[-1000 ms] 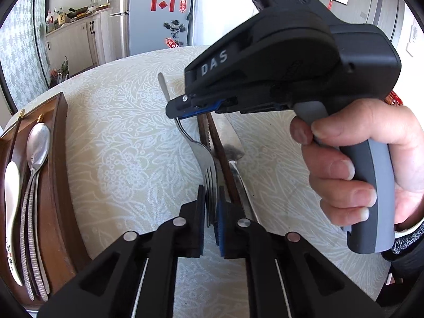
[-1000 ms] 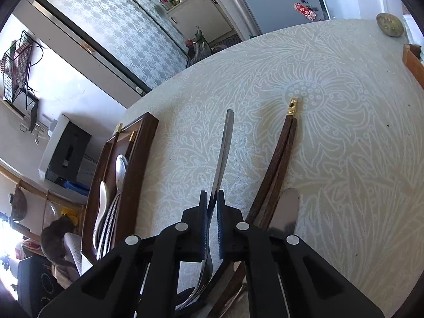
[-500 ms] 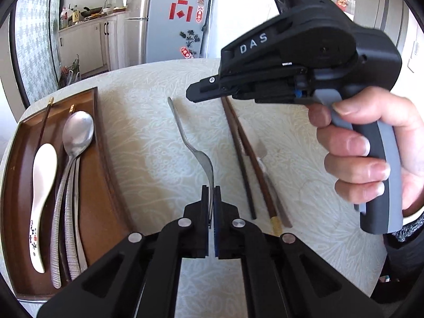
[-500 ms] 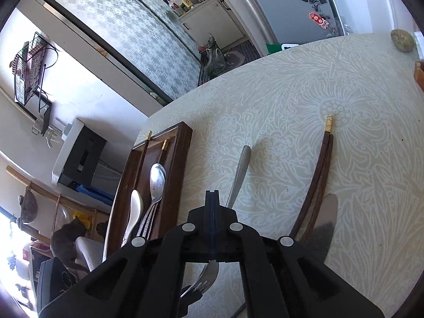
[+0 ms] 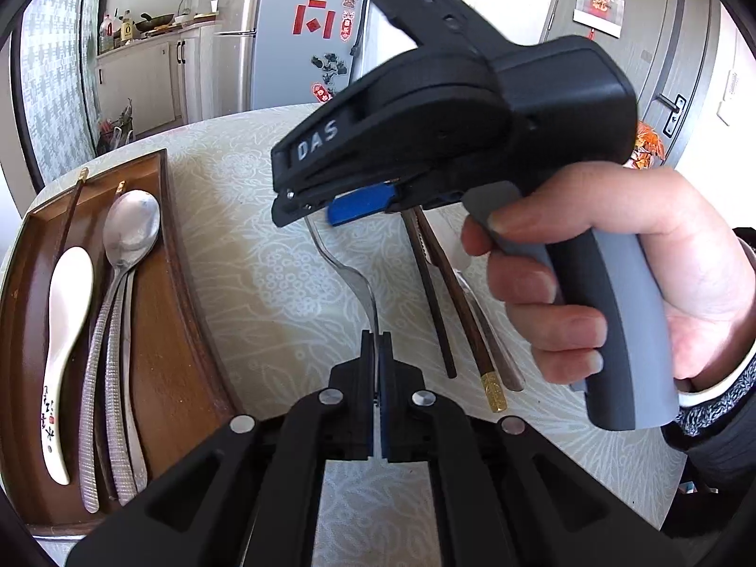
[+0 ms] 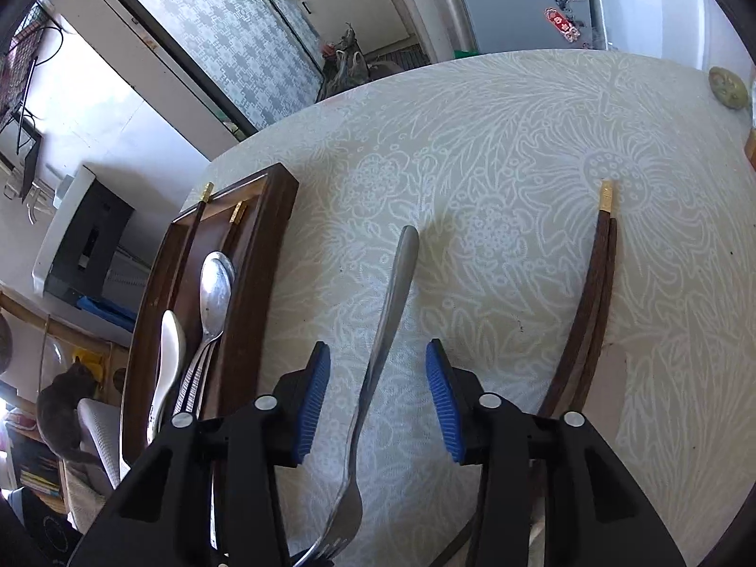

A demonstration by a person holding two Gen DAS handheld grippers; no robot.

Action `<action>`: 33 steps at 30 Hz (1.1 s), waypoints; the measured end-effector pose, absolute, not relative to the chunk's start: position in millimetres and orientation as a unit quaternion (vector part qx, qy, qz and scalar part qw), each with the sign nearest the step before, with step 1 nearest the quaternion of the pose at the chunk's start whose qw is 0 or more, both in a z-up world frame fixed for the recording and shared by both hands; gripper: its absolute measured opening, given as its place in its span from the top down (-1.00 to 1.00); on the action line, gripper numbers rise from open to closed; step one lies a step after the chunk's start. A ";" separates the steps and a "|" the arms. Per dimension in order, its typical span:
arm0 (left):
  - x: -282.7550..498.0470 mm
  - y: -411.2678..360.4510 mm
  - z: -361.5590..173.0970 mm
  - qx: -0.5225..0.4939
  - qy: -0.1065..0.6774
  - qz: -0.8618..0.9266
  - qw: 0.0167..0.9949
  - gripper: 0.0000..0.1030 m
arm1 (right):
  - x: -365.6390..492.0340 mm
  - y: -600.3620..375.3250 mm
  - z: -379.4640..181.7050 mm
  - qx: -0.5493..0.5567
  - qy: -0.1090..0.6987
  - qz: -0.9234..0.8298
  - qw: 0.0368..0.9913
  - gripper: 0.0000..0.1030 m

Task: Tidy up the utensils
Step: 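Carry both forks over the tray, lower them in and open both tools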

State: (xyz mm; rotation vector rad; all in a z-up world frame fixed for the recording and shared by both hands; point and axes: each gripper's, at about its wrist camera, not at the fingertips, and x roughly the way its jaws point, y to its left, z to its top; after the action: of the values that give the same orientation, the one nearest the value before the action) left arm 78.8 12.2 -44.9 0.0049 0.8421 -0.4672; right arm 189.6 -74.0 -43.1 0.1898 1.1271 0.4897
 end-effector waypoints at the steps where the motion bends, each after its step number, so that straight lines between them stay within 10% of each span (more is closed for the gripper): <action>1: 76.2 11.1 -44.3 0.003 0.404 -0.226 0.887 0.95 | 189.3 -70.5 -43.0 0.077 0.524 0.224 0.818 0.51; 3: 72.5 9.6 -42.7 0.009 0.403 -0.225 0.887 0.95 | 188.5 -65.8 -44.8 0.058 0.519 0.219 0.824 0.75; 33: 48.4 117.1 -28.5 0.011 0.393 -0.122 0.911 0.94 | 189.8 71.7 -22.0 0.024 0.490 0.316 0.812 0.77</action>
State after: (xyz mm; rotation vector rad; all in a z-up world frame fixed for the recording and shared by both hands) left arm 48.4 117.1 -28.5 0.0223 0.8095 -0.2521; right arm 189.8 71.7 -22.0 0.0512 1.0466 0.6745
